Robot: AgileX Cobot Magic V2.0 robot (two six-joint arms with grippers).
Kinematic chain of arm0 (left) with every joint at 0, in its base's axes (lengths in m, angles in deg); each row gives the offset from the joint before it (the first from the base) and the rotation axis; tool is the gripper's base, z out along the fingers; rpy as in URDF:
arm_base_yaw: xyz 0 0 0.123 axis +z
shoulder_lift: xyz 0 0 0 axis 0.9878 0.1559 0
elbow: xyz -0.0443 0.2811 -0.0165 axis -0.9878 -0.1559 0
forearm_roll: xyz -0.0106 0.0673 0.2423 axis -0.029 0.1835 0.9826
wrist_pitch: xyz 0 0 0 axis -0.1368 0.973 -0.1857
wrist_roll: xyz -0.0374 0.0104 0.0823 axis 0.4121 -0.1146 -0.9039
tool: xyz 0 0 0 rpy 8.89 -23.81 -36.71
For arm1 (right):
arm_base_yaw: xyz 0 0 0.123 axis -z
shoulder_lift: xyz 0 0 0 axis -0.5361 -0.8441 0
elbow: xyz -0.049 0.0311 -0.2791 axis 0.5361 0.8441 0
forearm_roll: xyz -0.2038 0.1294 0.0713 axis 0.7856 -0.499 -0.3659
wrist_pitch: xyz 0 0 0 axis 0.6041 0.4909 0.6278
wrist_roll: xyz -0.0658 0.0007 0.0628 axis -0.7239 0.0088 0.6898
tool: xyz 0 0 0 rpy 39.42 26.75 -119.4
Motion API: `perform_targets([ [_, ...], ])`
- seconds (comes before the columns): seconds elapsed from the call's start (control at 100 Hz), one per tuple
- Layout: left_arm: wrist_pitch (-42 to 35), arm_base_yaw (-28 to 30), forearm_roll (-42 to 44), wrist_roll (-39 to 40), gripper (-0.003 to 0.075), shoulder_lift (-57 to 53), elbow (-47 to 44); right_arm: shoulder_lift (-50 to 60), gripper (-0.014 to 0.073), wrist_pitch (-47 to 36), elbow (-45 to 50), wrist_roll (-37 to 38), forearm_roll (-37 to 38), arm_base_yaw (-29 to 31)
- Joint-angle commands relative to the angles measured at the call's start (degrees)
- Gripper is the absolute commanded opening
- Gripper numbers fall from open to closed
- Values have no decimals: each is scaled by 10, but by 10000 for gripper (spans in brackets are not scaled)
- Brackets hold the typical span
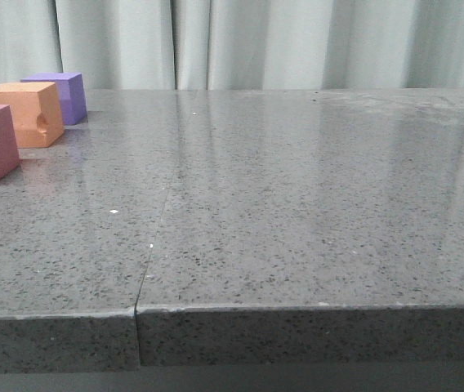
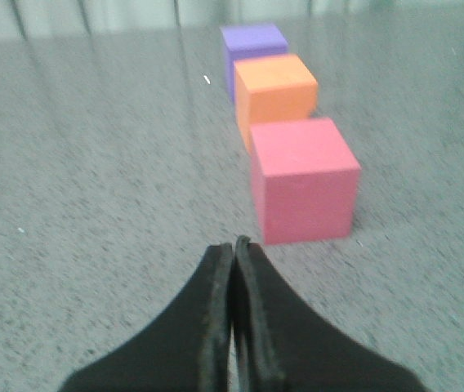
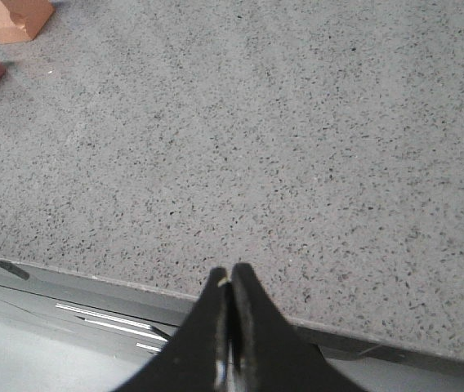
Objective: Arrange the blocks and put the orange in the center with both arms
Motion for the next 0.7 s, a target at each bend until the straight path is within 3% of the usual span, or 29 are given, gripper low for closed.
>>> perform_targets([
  [0.0,-116,34,-47,-53,-20,-20,-15,-4,-69,-37,-14,-4,6,0],
  [0.09,-144,52,-66,-64,-20,-50,-47,-4,-69,-37,-14,-4,6,0],
  [0.49,-142,56,-91,-64,-20,-215,-164,-4,-69,-37,-14,-4,6,0],
  [0.69,-139,56,-99,-64,-20,-213,-180,-5,-69,-37,-14,-4,5,0],
])
